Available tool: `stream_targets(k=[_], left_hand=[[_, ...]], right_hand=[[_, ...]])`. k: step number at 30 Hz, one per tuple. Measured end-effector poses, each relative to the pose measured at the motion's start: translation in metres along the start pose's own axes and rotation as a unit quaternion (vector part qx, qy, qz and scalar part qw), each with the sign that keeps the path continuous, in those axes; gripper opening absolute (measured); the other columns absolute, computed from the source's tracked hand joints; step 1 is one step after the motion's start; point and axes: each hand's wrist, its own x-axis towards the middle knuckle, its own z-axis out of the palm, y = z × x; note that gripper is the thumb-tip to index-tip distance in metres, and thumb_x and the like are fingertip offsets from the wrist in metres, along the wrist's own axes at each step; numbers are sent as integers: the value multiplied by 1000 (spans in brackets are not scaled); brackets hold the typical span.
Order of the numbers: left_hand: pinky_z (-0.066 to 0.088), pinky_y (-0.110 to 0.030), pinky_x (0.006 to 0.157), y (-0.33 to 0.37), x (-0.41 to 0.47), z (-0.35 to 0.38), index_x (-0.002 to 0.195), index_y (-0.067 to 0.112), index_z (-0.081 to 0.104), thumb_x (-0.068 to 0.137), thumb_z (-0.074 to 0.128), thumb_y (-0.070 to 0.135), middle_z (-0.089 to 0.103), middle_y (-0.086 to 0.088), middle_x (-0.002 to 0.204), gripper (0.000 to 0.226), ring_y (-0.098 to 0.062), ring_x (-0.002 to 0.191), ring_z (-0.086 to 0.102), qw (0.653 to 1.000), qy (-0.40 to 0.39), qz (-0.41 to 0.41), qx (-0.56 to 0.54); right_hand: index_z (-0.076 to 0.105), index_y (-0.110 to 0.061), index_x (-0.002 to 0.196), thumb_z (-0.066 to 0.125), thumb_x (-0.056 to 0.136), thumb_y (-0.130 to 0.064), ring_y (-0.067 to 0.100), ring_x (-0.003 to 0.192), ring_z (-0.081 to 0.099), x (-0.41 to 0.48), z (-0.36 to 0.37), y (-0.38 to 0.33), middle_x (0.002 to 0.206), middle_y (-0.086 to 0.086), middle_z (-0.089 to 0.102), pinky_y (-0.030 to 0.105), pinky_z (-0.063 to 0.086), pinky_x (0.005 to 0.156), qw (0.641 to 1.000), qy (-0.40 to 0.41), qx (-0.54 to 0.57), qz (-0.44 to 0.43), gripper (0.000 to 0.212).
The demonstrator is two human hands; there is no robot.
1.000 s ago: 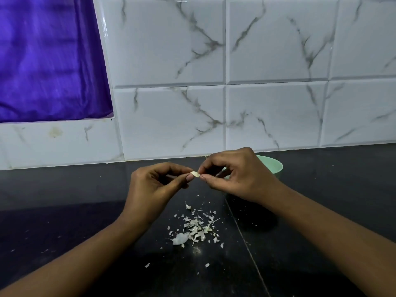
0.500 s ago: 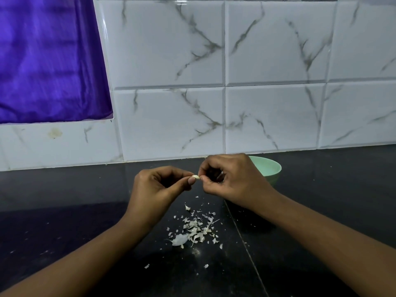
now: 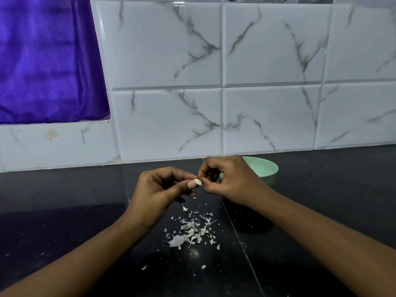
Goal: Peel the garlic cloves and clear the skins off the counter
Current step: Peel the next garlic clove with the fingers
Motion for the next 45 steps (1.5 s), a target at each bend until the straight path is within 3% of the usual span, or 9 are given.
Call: stream_targets(k=[10,14,19,25,29,33,38,42,45], left_hand=[[48,-22,46,-3,3,1,77,6,67,70,66,23,69,-5,67,18,-17,49,63,991,1,-134,-30],[48,-21,45,-5,5,0,75,6,66,82,64,13,67,-4,64,10,-18,48,62,989,2,-144,-20],[49,-22,48,-6,5,-3,75,7,66,72,67,24,68,-4,64,17,-17,50,64,992,1,-124,12],[52,-28,55,-8,4,-1,76,6,66,82,65,12,68,-4,63,9,-18,52,65,994,5,-102,30],[53,-26,55,-6,5,-1,74,6,65,82,65,11,67,-4,63,9,-16,52,65,996,15,-88,21],[54,-25,56,-6,6,-2,74,6,65,82,64,7,67,-4,64,8,-16,51,64,997,22,-67,17],[54,-23,55,-6,6,-3,78,3,65,77,65,15,68,-4,66,12,-15,51,63,999,20,-38,6],[53,-22,54,-6,5,-2,80,2,64,74,63,18,67,-3,67,17,-14,49,61,999,11,-38,-15],[53,-23,54,-6,5,-2,79,3,64,72,63,21,67,-4,68,19,-14,49,61,999,8,-42,-17]], right_hand=[[65,-14,79,57,86,3,13,64,69,0,-8,-1,72,1,68,27,55,60,987,-41,117,99,20],[67,-16,94,47,98,-13,18,70,70,0,-7,-1,75,6,72,22,52,64,972,-59,179,142,21],[68,-22,99,66,87,-12,12,85,69,1,-6,5,94,3,72,26,55,71,970,-76,195,126,15],[71,-15,85,73,81,-17,2,68,63,-1,0,6,73,-5,69,18,49,69,998,-13,62,0,5],[64,-12,86,61,88,-28,11,67,59,-3,7,8,74,-4,61,37,50,63,996,2,-47,-70,17],[60,-14,83,58,93,-23,14,62,59,-5,13,2,71,-1,58,37,53,57,997,-37,57,22,14],[59,-11,77,51,96,-16,11,56,54,-5,18,-11,67,1,54,25,51,44,892,-87,378,230,21],[58,-11,77,50,93,-19,9,52,52,-3,11,-13,65,1,52,23,51,42,825,-126,477,275,20],[59,-11,77,50,93,-19,9,52,53,-2,10,-12,64,1,53,24,52,43,810,-135,495,283,20]])
